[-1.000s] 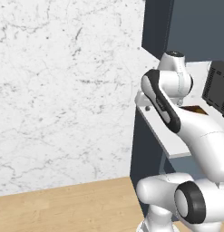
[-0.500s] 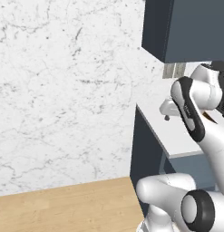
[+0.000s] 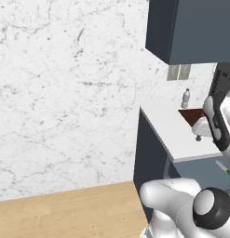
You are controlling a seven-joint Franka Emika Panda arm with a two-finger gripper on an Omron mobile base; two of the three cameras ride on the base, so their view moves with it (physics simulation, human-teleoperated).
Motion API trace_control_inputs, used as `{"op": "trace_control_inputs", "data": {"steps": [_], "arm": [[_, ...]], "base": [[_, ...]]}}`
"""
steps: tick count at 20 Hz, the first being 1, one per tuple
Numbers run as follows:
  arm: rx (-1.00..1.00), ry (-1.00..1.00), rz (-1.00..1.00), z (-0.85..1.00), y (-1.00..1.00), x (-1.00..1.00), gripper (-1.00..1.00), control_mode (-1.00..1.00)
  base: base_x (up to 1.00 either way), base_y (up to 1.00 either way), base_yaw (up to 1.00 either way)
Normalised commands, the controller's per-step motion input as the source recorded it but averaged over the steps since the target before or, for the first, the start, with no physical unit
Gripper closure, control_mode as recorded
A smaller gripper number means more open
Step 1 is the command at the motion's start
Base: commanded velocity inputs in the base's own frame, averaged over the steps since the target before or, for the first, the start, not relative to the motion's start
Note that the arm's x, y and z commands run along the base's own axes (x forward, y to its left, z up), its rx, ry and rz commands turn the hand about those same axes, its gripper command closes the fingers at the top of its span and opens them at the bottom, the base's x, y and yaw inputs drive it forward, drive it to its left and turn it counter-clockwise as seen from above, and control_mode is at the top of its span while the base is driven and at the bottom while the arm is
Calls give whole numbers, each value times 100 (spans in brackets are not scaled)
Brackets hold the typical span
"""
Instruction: Place the appropriate cutting tool for cutting the avocado skin on the cutting board.
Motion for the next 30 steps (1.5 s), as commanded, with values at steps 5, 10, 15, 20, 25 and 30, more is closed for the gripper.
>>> {"op": "trace_control_inputs", "data": {"steps": [5,10,15,20,25,30], "arm": [[2,19,0,-54,-100,-32,-100,-100],[7,12,-12,-52,-84,-50,-100,-100],[3,13,-4,-34,-97,-17,-100,-100],[0,4,0,-57,-53,23,-100,-100],[0,0,0,-69,-25,39,-100,-100],[0,1,0,-54,-13,40,-100,-100]], "base": [[0,0,0],[0,0,0],[0,0,0],[0,0,0],[0,0,0],[0,0,0]]}}
